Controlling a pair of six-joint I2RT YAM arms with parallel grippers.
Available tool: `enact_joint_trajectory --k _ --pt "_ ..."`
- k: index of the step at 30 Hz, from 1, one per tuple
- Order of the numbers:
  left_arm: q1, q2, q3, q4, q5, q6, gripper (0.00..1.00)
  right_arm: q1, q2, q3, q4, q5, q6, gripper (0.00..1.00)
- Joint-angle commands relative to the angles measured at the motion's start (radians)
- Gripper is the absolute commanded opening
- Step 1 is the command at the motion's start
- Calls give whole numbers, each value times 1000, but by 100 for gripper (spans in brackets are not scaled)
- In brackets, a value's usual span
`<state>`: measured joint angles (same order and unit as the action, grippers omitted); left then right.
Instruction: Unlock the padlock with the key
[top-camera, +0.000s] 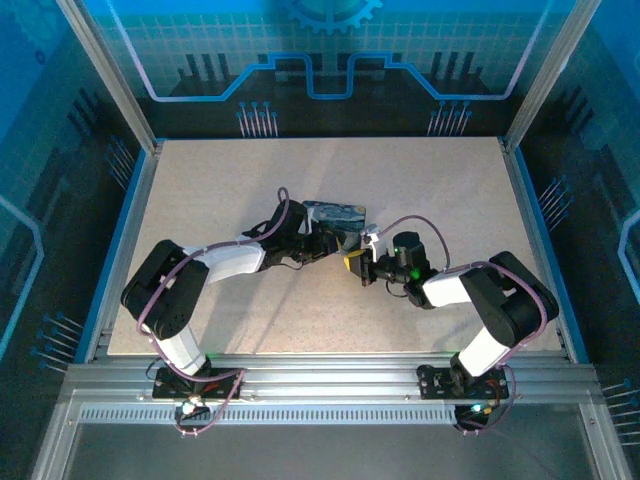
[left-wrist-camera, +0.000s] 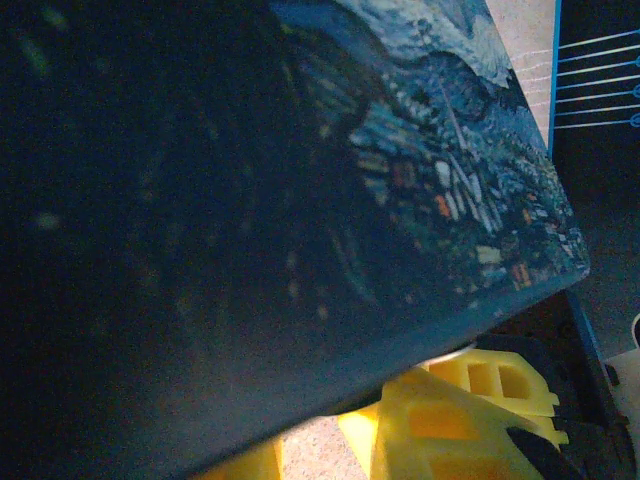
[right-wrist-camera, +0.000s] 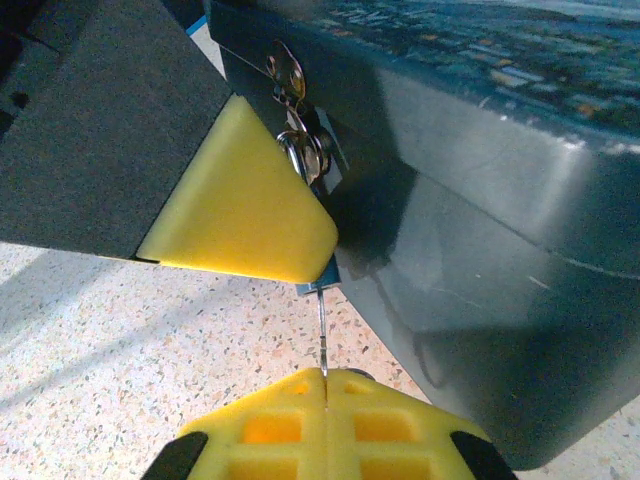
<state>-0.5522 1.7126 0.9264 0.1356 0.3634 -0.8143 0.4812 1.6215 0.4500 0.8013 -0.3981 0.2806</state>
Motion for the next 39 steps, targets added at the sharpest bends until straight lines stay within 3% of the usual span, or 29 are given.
enact_joint_trajectory --k 1,27,39 --pt "-14 -28 -12 -12 29 -9 11 -12 -26 -9 68 -14 11 0" --pt "-14 -22 -11 -13 23 -19 11 -9 -37 -38 85 -13 11 0" --pt "-15 -25 -17 -7 36 -13 11 -10 -12 25 70 -28 15 0"
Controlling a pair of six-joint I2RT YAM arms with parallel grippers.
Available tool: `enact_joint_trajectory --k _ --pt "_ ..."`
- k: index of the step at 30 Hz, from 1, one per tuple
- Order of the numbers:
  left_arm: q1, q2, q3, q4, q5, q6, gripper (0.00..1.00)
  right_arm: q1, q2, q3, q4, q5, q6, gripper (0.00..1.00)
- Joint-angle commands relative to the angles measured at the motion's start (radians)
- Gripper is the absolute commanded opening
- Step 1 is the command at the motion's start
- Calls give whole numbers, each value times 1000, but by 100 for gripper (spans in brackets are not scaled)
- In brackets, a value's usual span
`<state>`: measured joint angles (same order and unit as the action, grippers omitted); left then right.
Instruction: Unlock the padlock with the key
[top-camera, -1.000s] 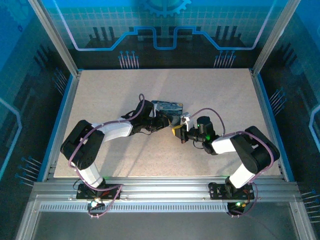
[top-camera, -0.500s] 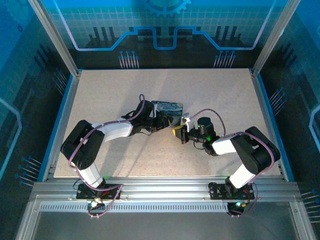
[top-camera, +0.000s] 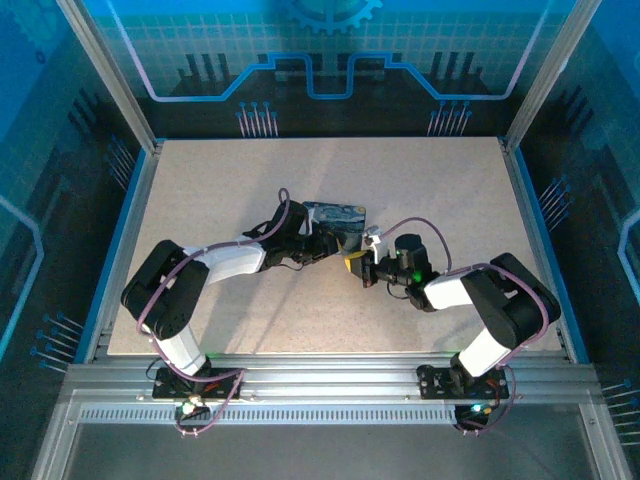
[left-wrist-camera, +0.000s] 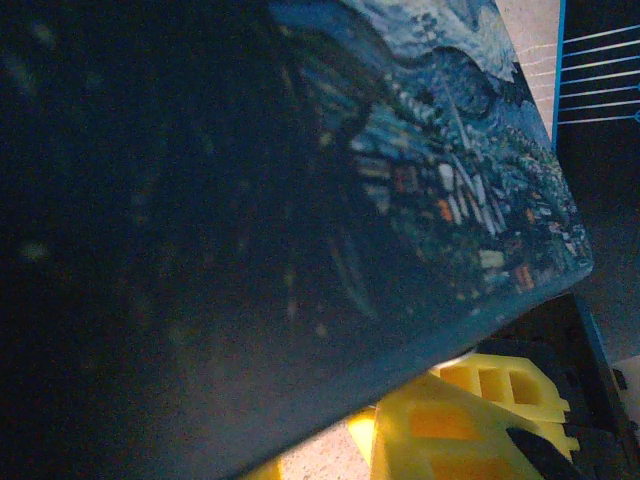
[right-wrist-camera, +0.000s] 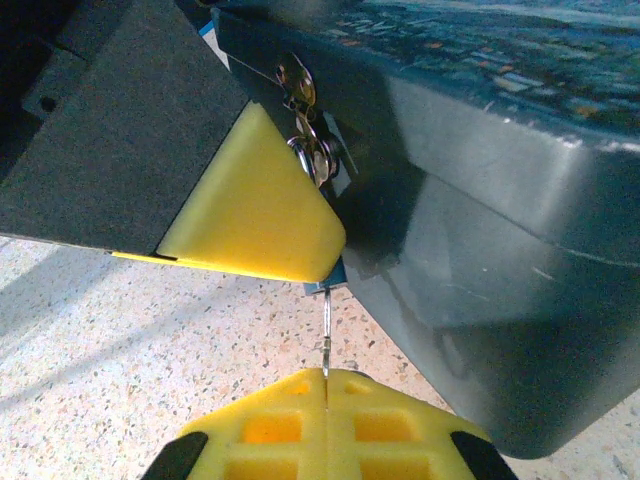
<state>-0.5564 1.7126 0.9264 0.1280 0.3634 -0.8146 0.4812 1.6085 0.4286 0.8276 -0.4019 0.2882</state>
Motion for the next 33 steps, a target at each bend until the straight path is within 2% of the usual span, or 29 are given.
enact_joint_trajectory --k 1,12,33 --pt "-11 -25 -17 1 36 -12 11 -11 5 53 44 -28 7 0" --pt "-14 -27 -17 7 38 -13 11 -11 34 105 1 -33 19 0" --pt "-24 -38 -26 16 -4 -53 11 -20 31 88 72 -22 31 0"
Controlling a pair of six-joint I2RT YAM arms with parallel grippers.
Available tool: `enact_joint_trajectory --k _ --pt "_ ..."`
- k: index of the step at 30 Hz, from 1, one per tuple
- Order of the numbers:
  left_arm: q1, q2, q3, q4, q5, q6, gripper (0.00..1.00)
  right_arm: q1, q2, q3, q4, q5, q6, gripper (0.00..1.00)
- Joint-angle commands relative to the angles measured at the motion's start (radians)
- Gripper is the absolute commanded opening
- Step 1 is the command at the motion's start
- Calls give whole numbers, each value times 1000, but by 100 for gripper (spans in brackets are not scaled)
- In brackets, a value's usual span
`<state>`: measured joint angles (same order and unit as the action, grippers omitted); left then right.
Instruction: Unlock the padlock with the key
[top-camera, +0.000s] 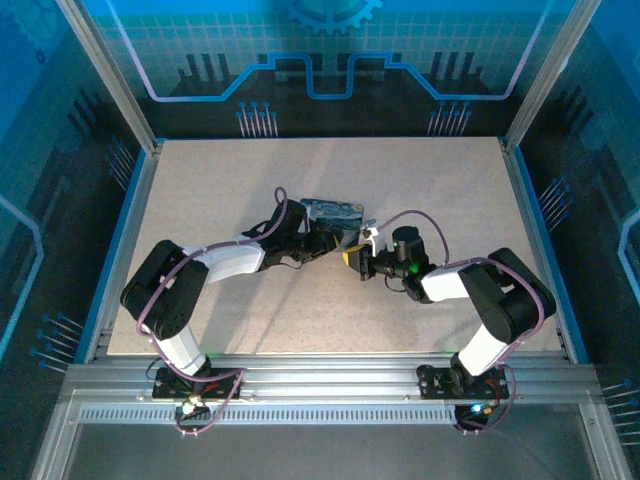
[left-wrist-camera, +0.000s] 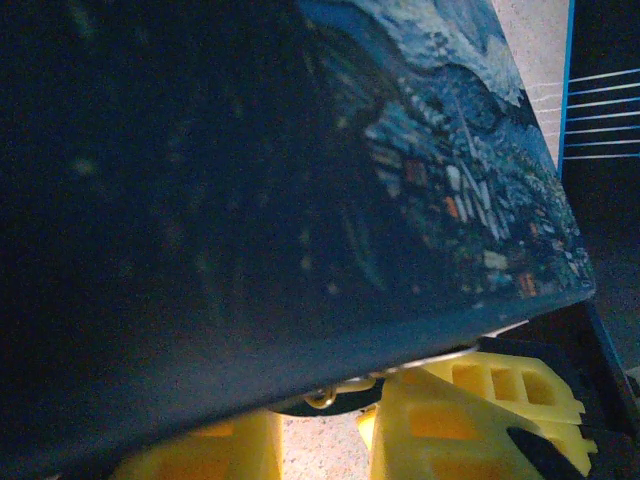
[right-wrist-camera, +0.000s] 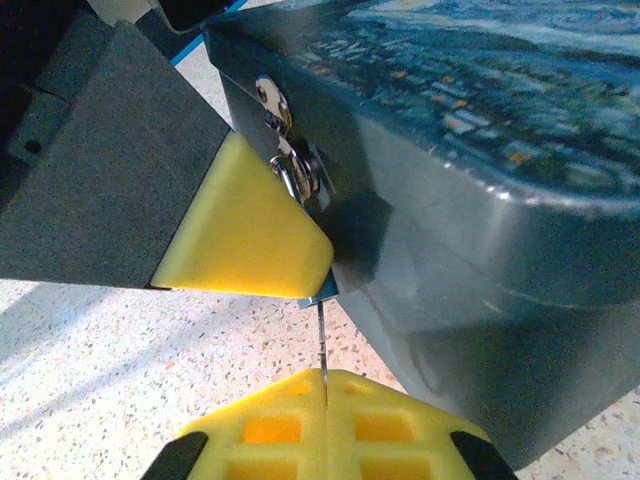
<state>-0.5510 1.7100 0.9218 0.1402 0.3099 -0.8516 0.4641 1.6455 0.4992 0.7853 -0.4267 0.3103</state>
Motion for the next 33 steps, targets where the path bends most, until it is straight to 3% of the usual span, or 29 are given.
enact_joint_trajectory --k 1,16,33 --pt "-31 -35 -20 4 47 -17 11 -2 -3 24 119 -4 16 0" --pt "-36 -27 -27 59 44 -80 11 22 43 19 104 4 -19 0" --pt "-35 -23 -40 97 14 -181 10 -5 -30 -88 130 19 -8 0"
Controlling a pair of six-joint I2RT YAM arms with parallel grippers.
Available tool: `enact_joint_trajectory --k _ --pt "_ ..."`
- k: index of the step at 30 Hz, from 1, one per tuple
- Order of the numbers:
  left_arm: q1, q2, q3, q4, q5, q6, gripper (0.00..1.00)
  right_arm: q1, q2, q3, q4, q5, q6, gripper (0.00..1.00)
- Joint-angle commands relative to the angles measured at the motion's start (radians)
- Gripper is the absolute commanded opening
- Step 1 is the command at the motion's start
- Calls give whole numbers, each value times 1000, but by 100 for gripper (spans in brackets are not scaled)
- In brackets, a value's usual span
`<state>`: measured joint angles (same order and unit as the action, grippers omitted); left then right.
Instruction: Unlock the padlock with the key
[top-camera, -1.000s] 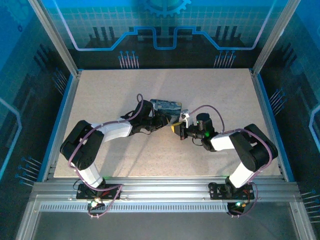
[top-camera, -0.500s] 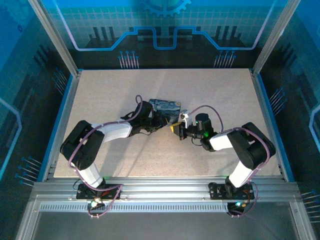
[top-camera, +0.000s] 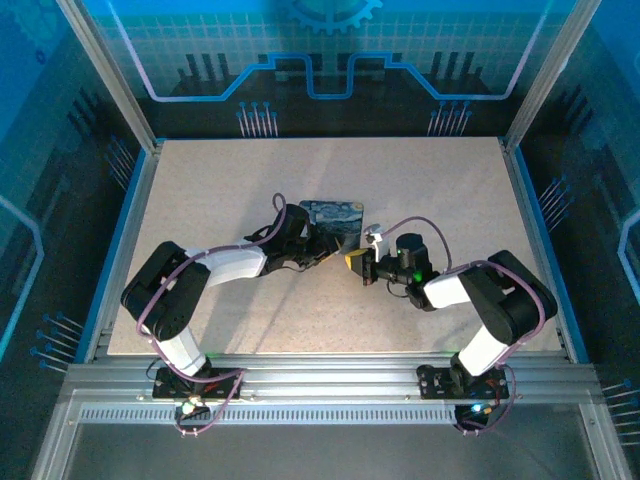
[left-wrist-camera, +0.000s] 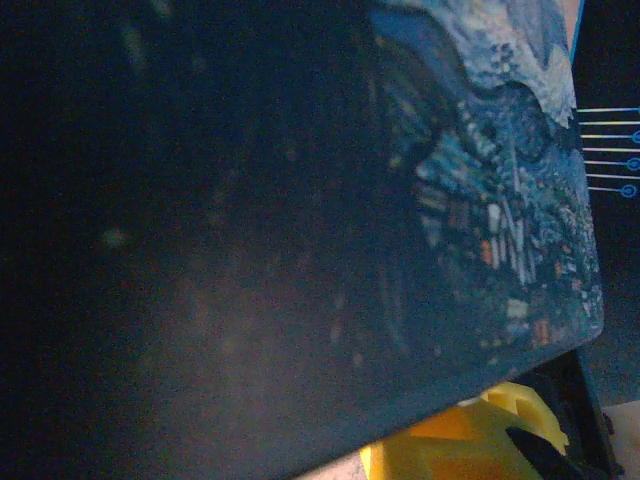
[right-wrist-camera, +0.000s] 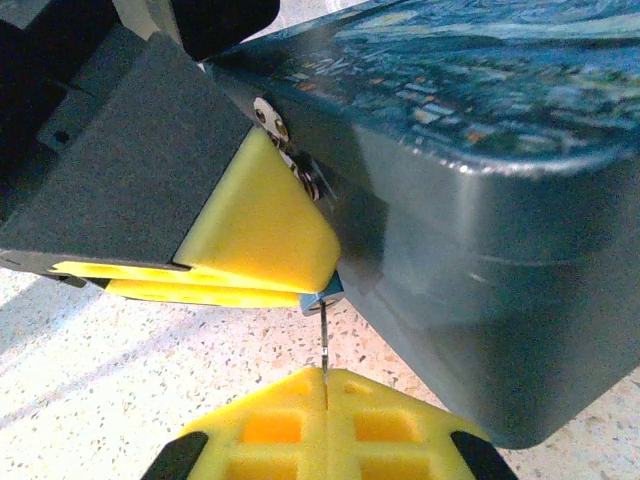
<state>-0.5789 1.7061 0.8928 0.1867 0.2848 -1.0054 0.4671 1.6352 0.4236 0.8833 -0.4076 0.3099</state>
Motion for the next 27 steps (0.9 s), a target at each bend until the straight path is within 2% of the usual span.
enact_joint_trajectory --k 1,27 --pt "-8 -20 -11 53 40 -28 10 -10 -18 -13 34 2 -8 0" --pt "-8 -20 -17 49 42 -23 10 -35 9 2 93 -43 38 0"
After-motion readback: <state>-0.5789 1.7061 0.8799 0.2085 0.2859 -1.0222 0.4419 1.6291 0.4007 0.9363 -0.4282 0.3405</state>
